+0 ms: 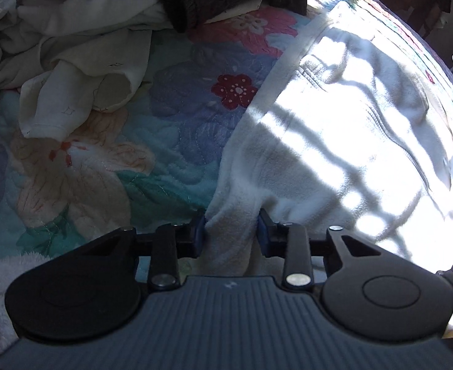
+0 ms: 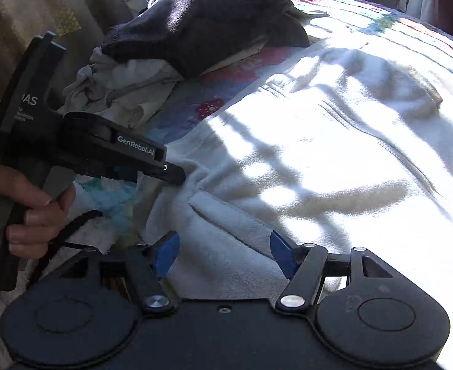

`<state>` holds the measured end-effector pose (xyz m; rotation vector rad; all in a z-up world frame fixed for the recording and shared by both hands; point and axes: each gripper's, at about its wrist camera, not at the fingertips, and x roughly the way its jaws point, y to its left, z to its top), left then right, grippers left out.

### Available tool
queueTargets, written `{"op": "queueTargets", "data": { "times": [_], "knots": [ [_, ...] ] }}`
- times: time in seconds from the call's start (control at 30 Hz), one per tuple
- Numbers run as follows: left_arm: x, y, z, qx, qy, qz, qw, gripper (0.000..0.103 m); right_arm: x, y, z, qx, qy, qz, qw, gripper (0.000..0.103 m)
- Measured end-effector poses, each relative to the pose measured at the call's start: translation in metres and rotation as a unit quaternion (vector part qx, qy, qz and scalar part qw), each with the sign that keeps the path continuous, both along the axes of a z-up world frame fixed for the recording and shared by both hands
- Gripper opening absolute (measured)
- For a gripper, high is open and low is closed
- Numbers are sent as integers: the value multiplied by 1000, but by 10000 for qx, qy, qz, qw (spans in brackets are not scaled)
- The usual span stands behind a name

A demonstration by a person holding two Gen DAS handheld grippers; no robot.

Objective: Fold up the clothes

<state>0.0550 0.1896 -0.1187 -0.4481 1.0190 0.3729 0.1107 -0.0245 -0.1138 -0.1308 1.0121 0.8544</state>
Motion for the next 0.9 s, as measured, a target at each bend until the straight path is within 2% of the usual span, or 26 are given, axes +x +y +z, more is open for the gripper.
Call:
{"op": "queueTargets", "data": {
  "times": [0.07,0.17,0.3,0.37,0.43,0.47,0.57,0.63,0.73,0.8,0.9],
  "knots": [
    [-1,-14,8,226,-138,-186,9995,14,6,-14,-2,36,114,-332,9994,70],
    [0,-34,21,511,-429,-442,9968,13,12,-34,-2,61,206,-711,9972,70],
    [1,-53,47,374,-1017,-738,9914,12,20,-60,-2,95,328,-1215,9920,70],
    [6,-69,55,705,-1073,-957,9871,13,24,-73,-2,112,389,-1465,9884,70],
    [14,-88,51,1162,-896,-1182,9821,13,28,-86,-2,128,450,-1715,9841,70],
    [17,-94,49,1248,-862,-1243,9806,13,30,-92,-3,137,480,-1839,9817,70],
    [18,-102,41,1182,-989,-1315,9793,13,39,-99,-1,349,646,-1993,9772,70],
    [14,-105,43,1043,-1315,-1271,9776,13,46,-96,2,601,802,-1965,9754,70],
    [2,-116,47,783,-1934,-1320,9690,13,56,-91,5,978,1033,-1919,9710,70],
    [0,-124,42,875,-2106,-1418,9633,13,63,-88,7,1228,1187,-1887,9671,70],
    [-4,-126,36,901,-2191,-1337,9623,13,74,-83,11,1601,1415,-1835,9595,70]
  ]
}}
